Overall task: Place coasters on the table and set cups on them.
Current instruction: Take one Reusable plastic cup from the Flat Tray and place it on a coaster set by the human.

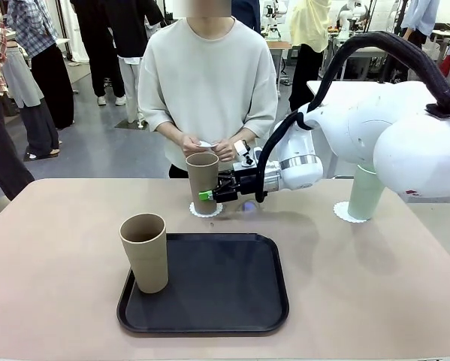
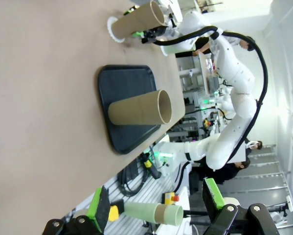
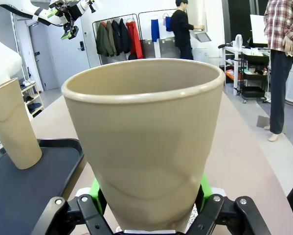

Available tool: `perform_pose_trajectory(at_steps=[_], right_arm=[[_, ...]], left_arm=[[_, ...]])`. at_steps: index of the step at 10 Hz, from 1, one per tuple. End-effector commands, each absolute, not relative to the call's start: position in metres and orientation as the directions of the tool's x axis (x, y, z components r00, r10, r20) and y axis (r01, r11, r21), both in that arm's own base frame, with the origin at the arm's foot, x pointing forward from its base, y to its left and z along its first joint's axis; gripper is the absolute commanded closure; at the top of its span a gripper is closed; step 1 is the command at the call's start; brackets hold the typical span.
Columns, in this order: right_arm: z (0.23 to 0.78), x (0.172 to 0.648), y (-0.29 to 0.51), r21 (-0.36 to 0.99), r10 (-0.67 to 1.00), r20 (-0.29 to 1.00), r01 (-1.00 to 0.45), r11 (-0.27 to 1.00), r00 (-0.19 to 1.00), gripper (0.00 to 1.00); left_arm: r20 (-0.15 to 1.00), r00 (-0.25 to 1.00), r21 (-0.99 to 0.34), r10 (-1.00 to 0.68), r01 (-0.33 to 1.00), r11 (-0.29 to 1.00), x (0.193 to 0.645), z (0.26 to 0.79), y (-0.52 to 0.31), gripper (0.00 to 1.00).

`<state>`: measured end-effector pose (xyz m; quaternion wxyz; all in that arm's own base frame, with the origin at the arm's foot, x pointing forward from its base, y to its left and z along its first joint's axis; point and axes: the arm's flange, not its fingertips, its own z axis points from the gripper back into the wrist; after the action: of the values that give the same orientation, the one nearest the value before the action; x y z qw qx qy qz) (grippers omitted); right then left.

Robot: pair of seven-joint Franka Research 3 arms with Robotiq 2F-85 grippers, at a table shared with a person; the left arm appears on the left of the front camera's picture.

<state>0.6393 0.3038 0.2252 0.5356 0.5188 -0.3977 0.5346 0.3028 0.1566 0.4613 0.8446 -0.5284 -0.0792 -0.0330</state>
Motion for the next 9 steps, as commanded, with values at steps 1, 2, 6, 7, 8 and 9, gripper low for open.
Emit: perform_pose_trajectory(at_steps=[1,2,6,7,8,9], right_arm=[[0.222,0.65,0.305,0.155,0.226,0.965,-0.984,-0.091,0.131,0.18],[0.221,0.65,0.304,0.166,0.241,0.96,-0.982,-0.091,0.14,0.04],[0.224,0.646,0.3,0.218,0.309,0.934,-0.972,-0.089,0.181,0.0],[0.224,0.646,0.299,0.227,0.329,0.925,-0.971,-0.081,0.189,0.0],[0.225,0.646,0.297,0.232,0.348,0.917,-0.97,-0.072,0.194,0.0],[0.227,0.645,0.294,0.238,0.366,0.909,-0.969,-0.063,0.199,0.0]], left_arm=[[0.185,0.982,-0.892,0.028,0.156,0.424,0.303,0.462,0.157,0.0],[0.185,0.982,-0.892,0.028,0.156,0.424,0.303,0.462,0.157,0.0],[0.185,0.982,-0.892,0.028,0.156,0.424,0.303,0.462,0.157,0.0],[0.185,0.982,-0.892,0.028,0.156,0.424,0.303,0.462,0.157,0.0],[0.185,0.982,-0.892,0.028,0.156,0.424,0.303,0.462,0.157,0.0],[0.185,0.982,-0.892,0.028,0.156,0.424,0.303,0.462,0.157,0.0]])
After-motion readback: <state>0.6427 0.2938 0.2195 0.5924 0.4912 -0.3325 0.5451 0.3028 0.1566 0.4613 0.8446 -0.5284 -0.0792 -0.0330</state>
